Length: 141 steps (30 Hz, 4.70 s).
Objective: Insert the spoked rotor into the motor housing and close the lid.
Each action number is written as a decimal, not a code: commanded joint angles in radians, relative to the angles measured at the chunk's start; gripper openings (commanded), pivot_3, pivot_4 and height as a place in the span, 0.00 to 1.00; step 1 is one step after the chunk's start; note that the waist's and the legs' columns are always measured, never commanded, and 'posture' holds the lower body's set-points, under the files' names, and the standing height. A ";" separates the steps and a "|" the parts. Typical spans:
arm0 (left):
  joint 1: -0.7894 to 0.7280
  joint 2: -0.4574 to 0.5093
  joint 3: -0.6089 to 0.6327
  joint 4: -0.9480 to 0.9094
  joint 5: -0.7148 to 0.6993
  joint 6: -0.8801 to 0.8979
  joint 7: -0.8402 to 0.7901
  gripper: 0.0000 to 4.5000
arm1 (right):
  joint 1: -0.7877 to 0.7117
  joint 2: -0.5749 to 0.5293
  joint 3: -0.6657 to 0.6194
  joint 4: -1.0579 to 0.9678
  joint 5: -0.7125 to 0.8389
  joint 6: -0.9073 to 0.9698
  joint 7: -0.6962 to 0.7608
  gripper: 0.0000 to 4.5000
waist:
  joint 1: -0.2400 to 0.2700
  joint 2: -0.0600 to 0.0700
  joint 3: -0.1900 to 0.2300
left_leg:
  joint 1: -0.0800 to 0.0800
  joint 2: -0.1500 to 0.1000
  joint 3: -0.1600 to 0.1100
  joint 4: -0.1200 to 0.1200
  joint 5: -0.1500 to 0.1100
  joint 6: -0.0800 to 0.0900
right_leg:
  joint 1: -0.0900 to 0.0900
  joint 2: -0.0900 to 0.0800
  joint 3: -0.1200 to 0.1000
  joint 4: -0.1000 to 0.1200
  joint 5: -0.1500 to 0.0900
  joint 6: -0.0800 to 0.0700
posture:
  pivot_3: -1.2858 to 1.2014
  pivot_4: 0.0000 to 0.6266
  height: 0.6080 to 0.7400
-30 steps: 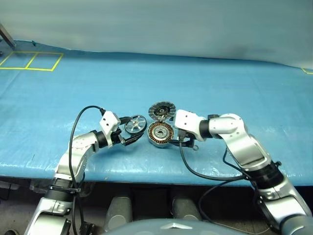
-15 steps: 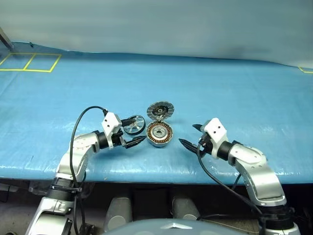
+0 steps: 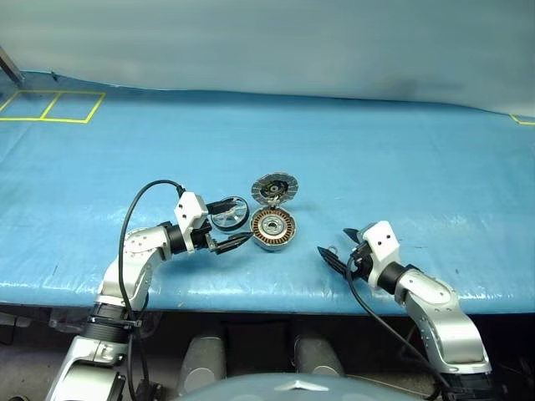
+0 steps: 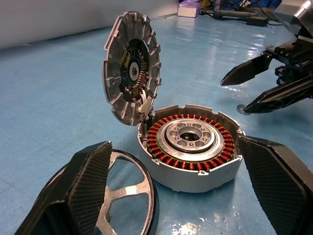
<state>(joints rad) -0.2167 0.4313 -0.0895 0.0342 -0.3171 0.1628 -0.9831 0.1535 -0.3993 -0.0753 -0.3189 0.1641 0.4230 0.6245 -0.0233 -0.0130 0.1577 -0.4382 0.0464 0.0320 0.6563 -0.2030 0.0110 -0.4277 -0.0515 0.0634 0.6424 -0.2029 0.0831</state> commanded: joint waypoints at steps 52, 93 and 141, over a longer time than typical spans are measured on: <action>-0.030 -0.013 -0.057 0.092 0.015 -0.112 -0.172 1.00 | -0.343 0.009 0.222 0.020 0.117 0.064 0.058 0.15 | 0.001 -0.001 -0.001 | -0.001 0.000 0.000 -0.001 0.000 0.000 | 0.000 0.000 -0.001 -0.001 0.000 0.000 | 0.52 0.24 1.00; -0.078 -0.059 -0.073 0.236 0.048 -0.265 -0.175 1.00 | -0.395 0.044 0.309 0.202 0.057 0.008 0.077 0.15 | -0.001 -0.001 -0.001 | -0.001 0.000 0.000 -0.001 0.000 0.000 | 0.000 0.000 -0.001 0.000 0.000 -0.001 | 0.52 0.24 1.00; -0.080 -0.059 -0.070 0.261 0.075 -0.288 -0.154 1.00 | -0.412 0.045 0.315 0.214 0.030 0.016 0.087 0.15 | -0.001 -0.001 -0.001 | 0.000 0.000 0.000 -0.001 0.000 0.000 | 0.000 0.000 -0.001 0.000 0.000 -0.001 | 0.52 0.24 1.00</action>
<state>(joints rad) -0.2854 0.3700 -0.1668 0.3023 -0.2418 -0.1041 -1.1367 -0.2516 -0.3488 0.2460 -0.0854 0.1875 0.4380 0.7011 -0.0245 -0.0139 0.1572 -0.4387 0.0462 0.0317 0.6558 -0.2030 0.0112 -0.4277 -0.0516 0.0626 0.6423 -0.2028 0.0823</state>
